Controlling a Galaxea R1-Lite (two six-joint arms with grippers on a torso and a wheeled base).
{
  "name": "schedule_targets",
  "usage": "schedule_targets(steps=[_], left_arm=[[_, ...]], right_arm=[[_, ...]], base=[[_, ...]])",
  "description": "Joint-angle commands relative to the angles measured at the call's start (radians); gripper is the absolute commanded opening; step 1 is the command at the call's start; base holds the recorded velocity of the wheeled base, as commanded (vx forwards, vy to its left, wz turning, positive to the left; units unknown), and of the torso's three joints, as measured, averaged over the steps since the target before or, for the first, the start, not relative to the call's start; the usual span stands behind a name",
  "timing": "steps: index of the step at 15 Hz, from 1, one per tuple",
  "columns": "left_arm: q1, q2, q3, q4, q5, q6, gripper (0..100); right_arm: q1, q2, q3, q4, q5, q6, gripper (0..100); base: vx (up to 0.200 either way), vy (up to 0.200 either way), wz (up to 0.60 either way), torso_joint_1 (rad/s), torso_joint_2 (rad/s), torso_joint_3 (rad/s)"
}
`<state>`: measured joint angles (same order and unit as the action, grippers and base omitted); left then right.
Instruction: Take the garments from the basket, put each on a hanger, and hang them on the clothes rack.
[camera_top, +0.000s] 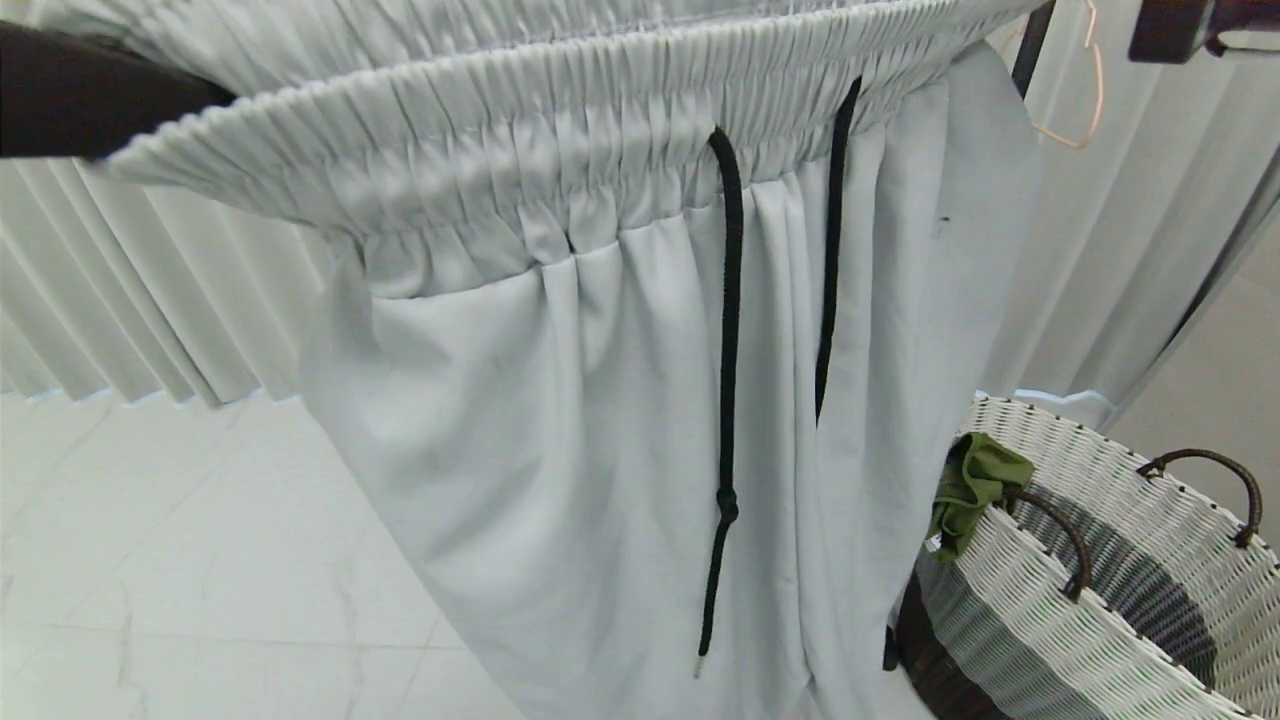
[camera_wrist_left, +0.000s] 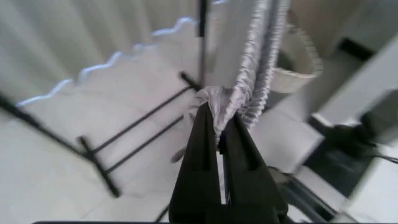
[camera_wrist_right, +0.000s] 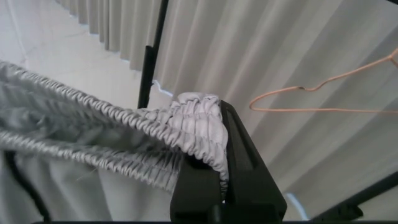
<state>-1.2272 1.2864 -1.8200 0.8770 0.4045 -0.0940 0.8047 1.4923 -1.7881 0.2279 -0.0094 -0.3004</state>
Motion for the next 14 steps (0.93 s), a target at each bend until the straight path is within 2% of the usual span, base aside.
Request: schedule_targets(steps=[1,4,6,7,9,11,12,14], left_arm=[[-0.094,-0.024,0.002,0.000,-0.001,-0.026,0],[-0.100,-0.021,0.002,0.000,-0.001,-0.024,0],[-0.075,-0.007,-0.010,-0.001,0.007,-0.010,0],[-0.043,0.013,-0.035,-0.004,0.020,0.010,0],[0.106,0.102,-0.180,-0.004,0.036,0.074,0],[0.236,0.159,-0.180,-0.038,0.036,0.160,0],[0.278,0.165,-0.180,-0.067,0.036,0.175,0],[0.285,0.172,-0.180,-0.076,0.037,0.175,0]], right_arm=[[0.001,0.049,-0.022,-0.002,0.000,0.000,0],[-0.001,0.040,-0.020,0.007,-0.009,0.000,0],[-0.021,0.025,-0.033,0.027,-0.023,-0.002,0],[-0.024,0.023,-0.065,0.051,-0.035,-0.003,0],[-0.025,0.025,-0.205,0.206,-0.077,-0.003,0],[-0.025,0.008,-0.212,0.292,-0.098,0.001,0],[-0.025,-0.012,-0.212,0.320,-0.104,0.007,0],[-0.024,-0.041,-0.178,0.337,-0.104,0.020,0]], base=[[0.000,0.000,0.00,0.000,0.00,0.000],[0.000,0.000,0.00,0.000,0.00,0.000],[0.000,0.000,0.00,0.000,0.00,0.000],[0.000,0.000,0.00,0.000,0.00,0.000],[0.000,0.000,0.00,0.000,0.00,0.000],[0.000,0.000,0.00,0.000,0.00,0.000],[0.000,0.000,0.00,0.000,0.00,0.000],[0.000,0.000,0.00,0.000,0.00,0.000]])
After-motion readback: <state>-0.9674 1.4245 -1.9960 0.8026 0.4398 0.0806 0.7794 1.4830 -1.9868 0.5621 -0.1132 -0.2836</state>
